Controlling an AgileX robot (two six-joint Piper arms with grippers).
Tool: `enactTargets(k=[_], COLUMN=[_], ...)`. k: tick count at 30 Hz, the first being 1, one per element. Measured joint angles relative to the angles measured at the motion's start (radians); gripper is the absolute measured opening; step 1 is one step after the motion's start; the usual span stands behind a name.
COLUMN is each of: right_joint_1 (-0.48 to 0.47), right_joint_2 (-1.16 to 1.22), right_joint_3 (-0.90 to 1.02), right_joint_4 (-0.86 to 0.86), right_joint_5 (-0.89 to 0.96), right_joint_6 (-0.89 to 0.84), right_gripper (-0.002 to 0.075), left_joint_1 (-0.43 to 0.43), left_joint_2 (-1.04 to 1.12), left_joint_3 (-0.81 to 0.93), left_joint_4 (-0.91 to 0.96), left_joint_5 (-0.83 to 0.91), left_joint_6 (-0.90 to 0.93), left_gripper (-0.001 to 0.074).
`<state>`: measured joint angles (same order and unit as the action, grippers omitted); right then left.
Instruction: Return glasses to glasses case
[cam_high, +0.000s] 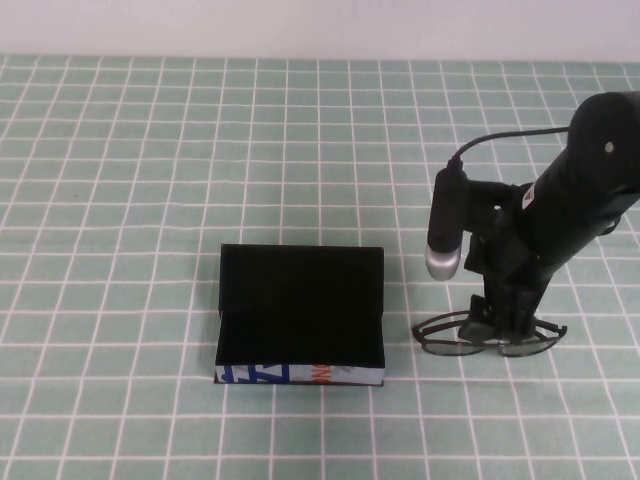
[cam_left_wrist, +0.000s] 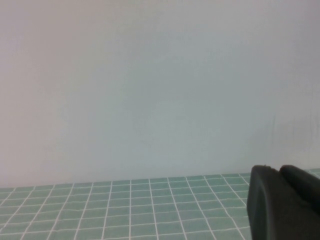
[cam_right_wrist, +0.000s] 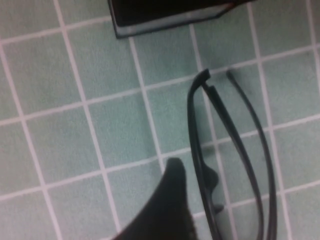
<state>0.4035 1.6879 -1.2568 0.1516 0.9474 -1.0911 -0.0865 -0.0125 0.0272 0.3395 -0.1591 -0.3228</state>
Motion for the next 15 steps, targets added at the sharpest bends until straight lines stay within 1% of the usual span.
enactTargets(k=[11, 15], right_joint_1=[0.0, 0.0], right_joint_2=[0.05, 0.072], right_joint_3=[0.0, 0.0], right_joint_4=[-0.096, -0.101], right_joint_5=[0.0, 0.0], right_joint_6=[0.0, 0.0], right_gripper=[0.0622, 0.0622], left_joint_1=[0.0, 0.0], left_joint_2=[0.0, 0.0], left_joint_3=[0.0, 0.0], left_joint_4=[0.0, 0.0], left_joint_5=[0.006, 0.006], left_joint_6=[0.0, 0.0], left_gripper=[-0.0002, -0.0002])
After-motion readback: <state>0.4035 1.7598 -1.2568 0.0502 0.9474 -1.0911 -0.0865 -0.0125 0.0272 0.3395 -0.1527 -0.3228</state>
